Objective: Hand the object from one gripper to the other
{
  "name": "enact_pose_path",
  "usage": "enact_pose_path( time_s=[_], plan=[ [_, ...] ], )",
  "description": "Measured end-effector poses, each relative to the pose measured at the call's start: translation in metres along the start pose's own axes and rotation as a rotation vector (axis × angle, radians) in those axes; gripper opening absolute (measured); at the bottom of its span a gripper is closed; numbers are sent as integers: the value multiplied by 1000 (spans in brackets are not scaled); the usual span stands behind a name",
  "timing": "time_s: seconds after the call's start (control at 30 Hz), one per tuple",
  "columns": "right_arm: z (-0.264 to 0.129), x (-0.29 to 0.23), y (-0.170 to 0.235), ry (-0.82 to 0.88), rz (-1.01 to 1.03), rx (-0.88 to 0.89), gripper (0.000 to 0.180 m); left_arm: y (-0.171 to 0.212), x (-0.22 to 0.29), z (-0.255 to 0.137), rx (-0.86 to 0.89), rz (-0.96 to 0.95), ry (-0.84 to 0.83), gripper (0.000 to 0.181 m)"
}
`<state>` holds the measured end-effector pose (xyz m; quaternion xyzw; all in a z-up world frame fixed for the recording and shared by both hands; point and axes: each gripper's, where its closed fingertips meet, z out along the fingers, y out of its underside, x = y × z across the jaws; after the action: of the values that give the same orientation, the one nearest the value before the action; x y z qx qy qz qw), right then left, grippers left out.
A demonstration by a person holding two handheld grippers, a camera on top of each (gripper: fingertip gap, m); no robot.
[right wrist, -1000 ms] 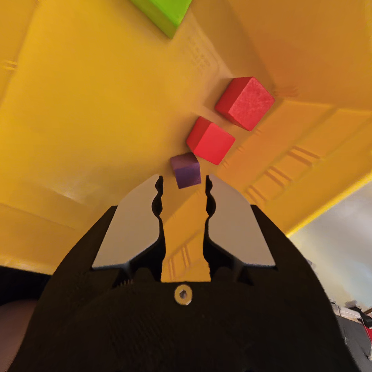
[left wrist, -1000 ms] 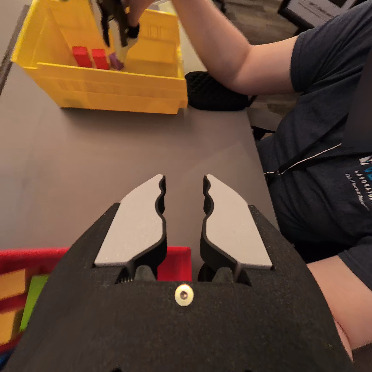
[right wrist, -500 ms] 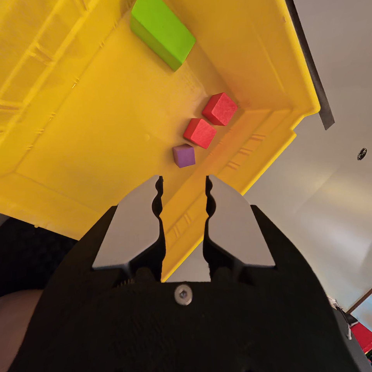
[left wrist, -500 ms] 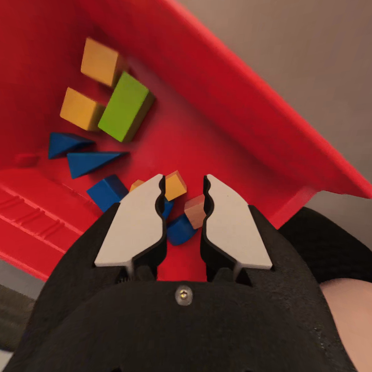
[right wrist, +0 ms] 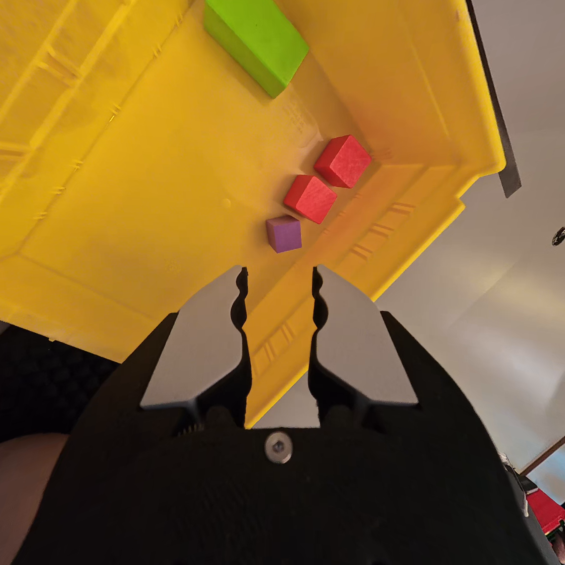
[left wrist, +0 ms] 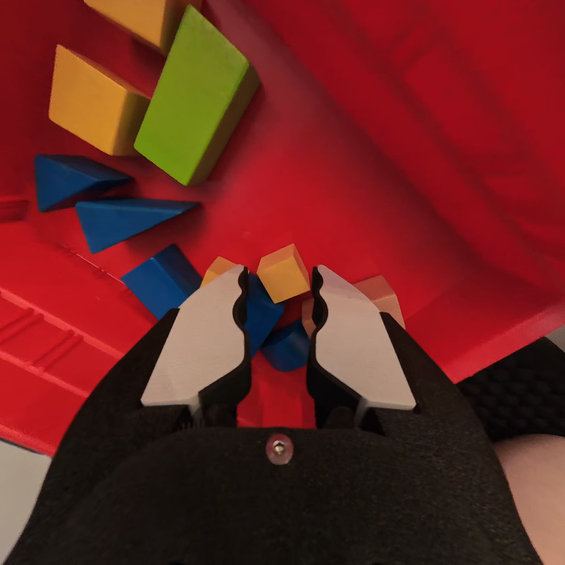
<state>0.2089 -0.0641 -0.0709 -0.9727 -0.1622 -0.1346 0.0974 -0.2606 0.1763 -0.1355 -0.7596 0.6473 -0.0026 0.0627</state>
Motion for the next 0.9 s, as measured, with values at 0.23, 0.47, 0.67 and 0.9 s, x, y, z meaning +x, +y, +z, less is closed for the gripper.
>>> enact_pose_path(
  time_s=[0.23, 0.47, 0.67, 0.9],
  plan=[
    [3, -1, 3, -5, -13, -23, 41, 4, -3, 11, -74, -3, -24, 38],
    [3, -1, 4, 4, -24, -26, 41, 4, -1, 15, -104, -33, -9, 32],
    [-3, 2, 2, 29, -24, -6, 41, 3, -4, 12, -91, -35, -20, 32],
    [-43, 6, -31, 180, -67, 171, 40, -35, 5, -62, 287, -26, -44, 31]
  ],
)
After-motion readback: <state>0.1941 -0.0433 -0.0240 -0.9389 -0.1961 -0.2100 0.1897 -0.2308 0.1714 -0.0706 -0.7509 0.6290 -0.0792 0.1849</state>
